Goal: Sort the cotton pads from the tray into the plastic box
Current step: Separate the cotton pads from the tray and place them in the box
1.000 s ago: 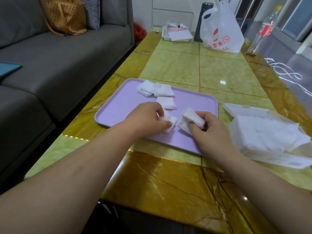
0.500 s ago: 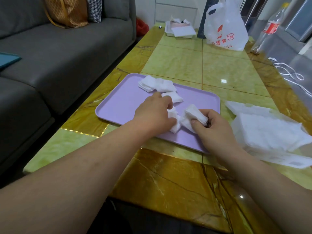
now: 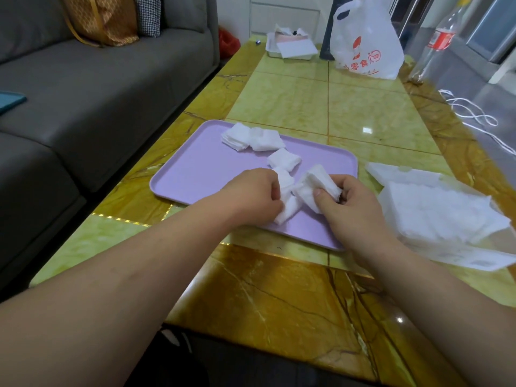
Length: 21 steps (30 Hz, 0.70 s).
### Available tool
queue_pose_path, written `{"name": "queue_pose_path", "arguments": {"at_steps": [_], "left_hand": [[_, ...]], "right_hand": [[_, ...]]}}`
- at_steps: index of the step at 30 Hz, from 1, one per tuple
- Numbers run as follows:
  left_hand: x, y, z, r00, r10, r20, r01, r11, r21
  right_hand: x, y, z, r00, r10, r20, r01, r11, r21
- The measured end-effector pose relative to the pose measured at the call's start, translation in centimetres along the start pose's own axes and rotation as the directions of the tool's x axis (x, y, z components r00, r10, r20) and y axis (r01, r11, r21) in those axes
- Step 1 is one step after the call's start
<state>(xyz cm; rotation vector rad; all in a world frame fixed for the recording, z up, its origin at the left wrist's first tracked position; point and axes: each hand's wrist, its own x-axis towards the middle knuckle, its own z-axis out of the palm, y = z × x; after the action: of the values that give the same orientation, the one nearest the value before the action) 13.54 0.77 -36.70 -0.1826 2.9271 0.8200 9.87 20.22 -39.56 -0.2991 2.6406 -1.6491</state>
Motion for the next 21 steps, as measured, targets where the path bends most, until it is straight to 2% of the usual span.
{"name": "queue_pose_path", "arguments": {"at_steps": [4,8,12,18,21], "left_hand": [[-0.4,-0.3,-0.3,0.999,-0.032,-0.008,0.031,0.997,-0.064],[-0.7,0.5,0.3,0.998,-0.062,-0.004,0.062,0.997,-0.05],[-0.6,0.8,0.6,0.997,-0.068,0.047,0.076,0.98,-0.184],[-0.8,-0.6,-0.6,0.997,-0.067,-0.038,0.051,0.94,-0.337],[-1.4,-1.0,-1.9,0.999,-0.025,-0.028,0.01,0.905,-0.426]], "right_hand": [[0.1,-0.1,0.0,1.0,0.017,-0.002,-0.016,1.0,0.014],[0.0,-0.1,0.0,1.0,0.013,-0.004,-0.013,1.0,0.006],[0.0,-0.2,0.0,1.0,0.016,-0.003,-0.016,1.0,0.001],[0.2,-0.1,-0.1,0.999,0.031,-0.009,-0.031,0.999,0.017],[0.4,0.1,-0.2,0.998,0.053,-0.012,-0.053,0.997,0.053]]}}
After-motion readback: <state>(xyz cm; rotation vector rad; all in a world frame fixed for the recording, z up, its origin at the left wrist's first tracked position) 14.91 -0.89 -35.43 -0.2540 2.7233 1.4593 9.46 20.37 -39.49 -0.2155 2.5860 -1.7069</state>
